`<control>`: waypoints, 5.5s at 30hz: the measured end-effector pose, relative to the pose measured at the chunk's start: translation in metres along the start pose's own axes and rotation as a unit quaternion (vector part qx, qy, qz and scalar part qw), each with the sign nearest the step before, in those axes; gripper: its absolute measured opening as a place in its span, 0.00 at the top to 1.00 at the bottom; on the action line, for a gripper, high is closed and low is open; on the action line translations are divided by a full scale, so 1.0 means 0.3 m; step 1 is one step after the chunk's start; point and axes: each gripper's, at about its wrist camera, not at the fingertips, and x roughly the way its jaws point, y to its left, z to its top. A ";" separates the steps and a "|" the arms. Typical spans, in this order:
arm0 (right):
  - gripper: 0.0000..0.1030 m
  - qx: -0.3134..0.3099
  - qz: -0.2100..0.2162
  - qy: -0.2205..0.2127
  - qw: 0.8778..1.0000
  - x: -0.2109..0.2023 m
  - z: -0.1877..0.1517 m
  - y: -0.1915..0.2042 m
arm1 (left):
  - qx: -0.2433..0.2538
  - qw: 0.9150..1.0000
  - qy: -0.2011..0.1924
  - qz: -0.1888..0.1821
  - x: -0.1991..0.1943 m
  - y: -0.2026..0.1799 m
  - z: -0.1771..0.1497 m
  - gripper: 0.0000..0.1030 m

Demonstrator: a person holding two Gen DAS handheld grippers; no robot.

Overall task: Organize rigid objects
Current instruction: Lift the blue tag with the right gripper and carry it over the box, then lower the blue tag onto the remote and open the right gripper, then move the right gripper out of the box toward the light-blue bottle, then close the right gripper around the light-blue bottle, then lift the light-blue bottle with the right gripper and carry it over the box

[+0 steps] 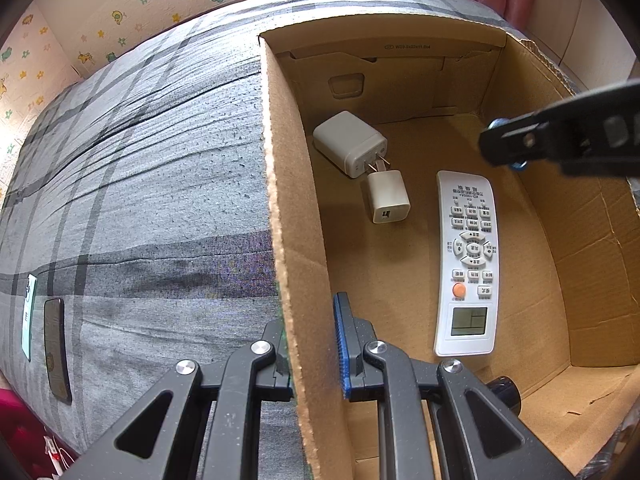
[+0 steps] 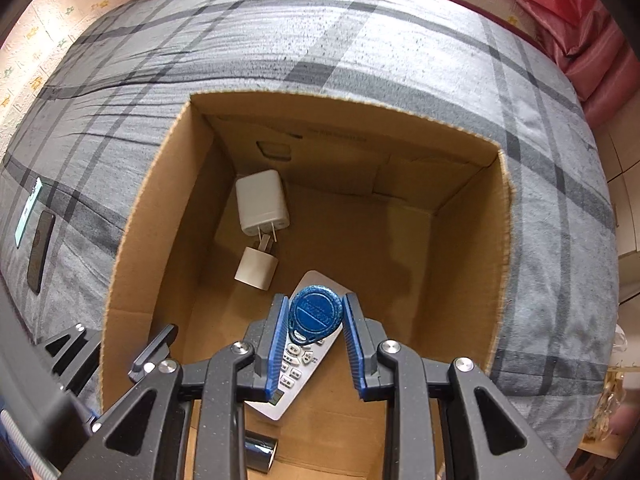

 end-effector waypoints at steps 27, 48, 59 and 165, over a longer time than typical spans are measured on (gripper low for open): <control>0.56 -0.009 0.005 0.022 1.000 0.117 -0.020 0.023 | 0.002 1.000 -0.003 -0.001 -0.004 0.004 -0.005 0.84; 0.28 0.013 -0.005 -0.034 0.999 -0.058 -0.025 -0.036 | 0.002 1.000 -0.002 0.001 -0.001 0.004 -0.004 0.84; 0.02 0.018 -0.029 -0.069 0.997 -0.179 -0.061 -0.130 | 0.003 1.000 -0.002 0.002 -0.003 0.005 -0.004 0.84; 0.74 -0.023 0.027 -0.047 0.998 0.041 -0.461 -0.433 | 0.008 1.000 0.001 0.023 0.003 -0.012 -0.001 0.83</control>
